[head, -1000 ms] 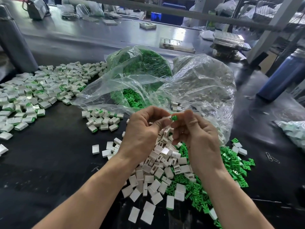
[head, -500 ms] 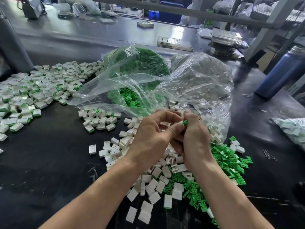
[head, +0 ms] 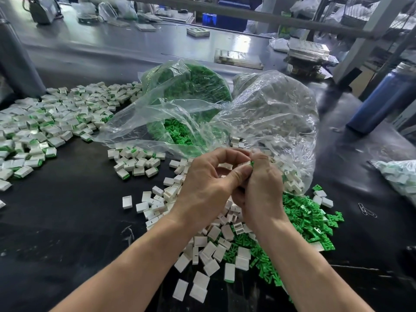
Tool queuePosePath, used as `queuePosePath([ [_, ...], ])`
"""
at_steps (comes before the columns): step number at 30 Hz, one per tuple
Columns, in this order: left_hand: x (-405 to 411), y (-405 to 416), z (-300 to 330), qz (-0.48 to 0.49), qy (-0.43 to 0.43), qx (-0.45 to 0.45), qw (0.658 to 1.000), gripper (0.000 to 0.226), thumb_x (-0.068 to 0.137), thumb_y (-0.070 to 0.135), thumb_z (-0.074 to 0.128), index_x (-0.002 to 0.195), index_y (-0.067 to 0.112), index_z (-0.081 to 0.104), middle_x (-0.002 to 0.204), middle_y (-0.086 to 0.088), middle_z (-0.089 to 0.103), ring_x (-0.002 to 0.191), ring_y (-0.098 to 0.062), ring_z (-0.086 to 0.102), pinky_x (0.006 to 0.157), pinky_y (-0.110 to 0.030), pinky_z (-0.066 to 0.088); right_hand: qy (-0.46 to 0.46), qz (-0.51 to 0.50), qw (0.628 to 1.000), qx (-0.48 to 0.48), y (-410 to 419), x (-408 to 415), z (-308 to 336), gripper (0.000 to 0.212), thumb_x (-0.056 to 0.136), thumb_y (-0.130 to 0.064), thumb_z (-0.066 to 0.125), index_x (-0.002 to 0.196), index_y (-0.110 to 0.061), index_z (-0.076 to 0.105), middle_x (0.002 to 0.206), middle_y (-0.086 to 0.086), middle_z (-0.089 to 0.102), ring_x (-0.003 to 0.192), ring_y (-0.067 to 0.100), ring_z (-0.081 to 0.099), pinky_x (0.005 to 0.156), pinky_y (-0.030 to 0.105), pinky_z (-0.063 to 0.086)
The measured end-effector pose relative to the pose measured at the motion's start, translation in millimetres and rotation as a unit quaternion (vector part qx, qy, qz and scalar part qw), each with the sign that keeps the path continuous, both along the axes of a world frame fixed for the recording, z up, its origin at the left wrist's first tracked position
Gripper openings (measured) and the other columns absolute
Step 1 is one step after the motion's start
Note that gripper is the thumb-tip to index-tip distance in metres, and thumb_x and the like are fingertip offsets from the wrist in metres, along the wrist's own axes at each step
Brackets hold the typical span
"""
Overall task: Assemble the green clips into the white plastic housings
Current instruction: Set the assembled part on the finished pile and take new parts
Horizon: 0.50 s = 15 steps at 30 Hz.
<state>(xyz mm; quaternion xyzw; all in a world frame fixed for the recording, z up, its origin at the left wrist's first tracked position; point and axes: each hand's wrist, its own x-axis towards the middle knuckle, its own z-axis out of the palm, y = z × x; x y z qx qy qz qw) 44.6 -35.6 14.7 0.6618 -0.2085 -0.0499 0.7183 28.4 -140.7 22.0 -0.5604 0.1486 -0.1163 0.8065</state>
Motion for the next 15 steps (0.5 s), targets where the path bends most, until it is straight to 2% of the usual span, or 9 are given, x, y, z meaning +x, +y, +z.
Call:
queuePosePath([
  [4,0.4,0.4,0.3,0.002,-0.002,-0.001,1.000,0.006,0.095,0.008,0.073,0.101,0.007,0.073,0.115,0.004,0.075,0.089,-0.024,0.077,0.076,-0.045,0.065,0.000,0.000,1.000,0.002,-0.7,-1.6,0.1,0.046,0.110,-0.030,0.041,0.086,-0.013,0.076,0.067,0.015,0.065,0.041,0.009,0.055,0.034,0.020,0.038],
  [6,0.6,0.2,0.6,0.002,-0.005,0.001,1.000,0.008,0.094,0.008,0.074,0.102,0.006,0.073,0.117,0.004,0.074,0.090,-0.024,0.077,0.076,-0.048,0.065,0.003,0.007,1.000,0.010,-2.9,-3.1,2.0,0.044,0.109,-0.030,0.041,0.088,-0.012,0.075,0.064,0.011,0.064,0.039,0.007,0.052,0.033,0.020,0.037],
  [9,1.3,-0.7,0.2,-0.001,0.000,-0.010,1.000,0.009,0.093,0.008,0.074,0.101,0.005,0.072,0.116,0.002,0.074,0.085,-0.028,0.077,0.068,-0.051,0.065,0.010,0.024,0.999,0.018,-7.2,-4.8,4.2,0.045,0.109,-0.035,0.040,0.083,-0.011,0.068,0.050,-0.005,0.054,0.038,0.007,0.048,0.034,0.019,0.035],
  [12,1.9,-1.2,-1.3,0.000,0.007,-0.013,1.000,0.009,0.094,0.009,0.074,0.101,0.004,0.072,0.108,-0.002,0.075,0.083,-0.033,0.076,0.064,-0.053,0.064,0.013,0.032,0.999,0.014,-8.0,-5.4,4.8,0.045,0.109,-0.037,0.038,0.082,-0.010,0.063,0.047,-0.008,0.051,0.038,0.007,0.047,0.034,0.019,0.035],
  [15,1.7,-2.8,-2.8,0.014,0.010,-0.011,1.000,0.009,0.095,0.010,0.073,0.103,0.005,0.071,0.102,-0.006,0.077,0.082,-0.034,0.077,0.065,-0.054,0.064,0.013,0.036,0.999,0.009,-7.5,-3.8,2.2,0.047,0.110,-0.036,0.037,0.087,-0.008,0.067,0.048,-0.007,0.053,0.038,0.007,0.048,0.033,0.019,0.034],
])
